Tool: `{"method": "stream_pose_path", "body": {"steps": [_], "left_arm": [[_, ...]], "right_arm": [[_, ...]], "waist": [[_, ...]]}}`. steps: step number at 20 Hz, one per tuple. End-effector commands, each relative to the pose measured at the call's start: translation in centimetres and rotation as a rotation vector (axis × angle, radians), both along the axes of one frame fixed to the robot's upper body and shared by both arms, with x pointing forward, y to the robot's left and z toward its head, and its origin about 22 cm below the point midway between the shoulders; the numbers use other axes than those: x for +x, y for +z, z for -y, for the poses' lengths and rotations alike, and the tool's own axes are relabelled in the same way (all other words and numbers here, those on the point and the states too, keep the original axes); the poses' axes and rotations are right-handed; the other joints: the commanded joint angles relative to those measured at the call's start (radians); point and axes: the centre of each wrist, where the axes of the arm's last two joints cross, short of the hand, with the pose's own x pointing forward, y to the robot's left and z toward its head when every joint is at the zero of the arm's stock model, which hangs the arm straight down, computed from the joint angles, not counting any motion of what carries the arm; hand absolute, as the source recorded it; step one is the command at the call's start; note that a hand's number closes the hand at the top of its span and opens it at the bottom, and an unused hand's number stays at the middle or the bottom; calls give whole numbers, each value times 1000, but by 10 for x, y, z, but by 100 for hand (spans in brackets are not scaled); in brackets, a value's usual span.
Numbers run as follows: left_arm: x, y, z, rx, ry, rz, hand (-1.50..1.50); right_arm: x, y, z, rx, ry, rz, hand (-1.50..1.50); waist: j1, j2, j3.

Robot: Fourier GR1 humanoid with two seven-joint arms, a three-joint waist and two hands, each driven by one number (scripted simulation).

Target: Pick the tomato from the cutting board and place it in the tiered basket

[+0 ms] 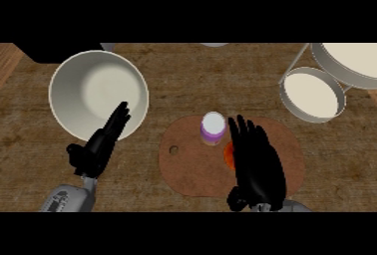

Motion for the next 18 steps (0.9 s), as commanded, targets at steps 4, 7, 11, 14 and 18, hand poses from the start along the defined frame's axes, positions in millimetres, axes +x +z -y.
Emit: {"method": "stream_pose_path", "body": {"steps": [4,7,11,14,18], "left_arm": [[12,-3,7,-6,-11,-5,0],[3,10,-12,3,-7,-17,0],[-14,-15,2,0,-9,-9,0],[-16,-5,-3,9,-1,10,0],[6,12,12,-2,3,-2,0]], "right_arm": [[10,-11,9,-28,-109,-69,-150],[1,-43,10,-21,-102,-69,-150],[7,-38,-8,-22,-84,-75,-150],[14,-43,18,-21,-75,-84,-150],[12,-66,20,41,-50,-45,150]], "waist": [[-2,1,0],[2,0,0],[4,1,0],[3,0,0],[2,1,1]]}}
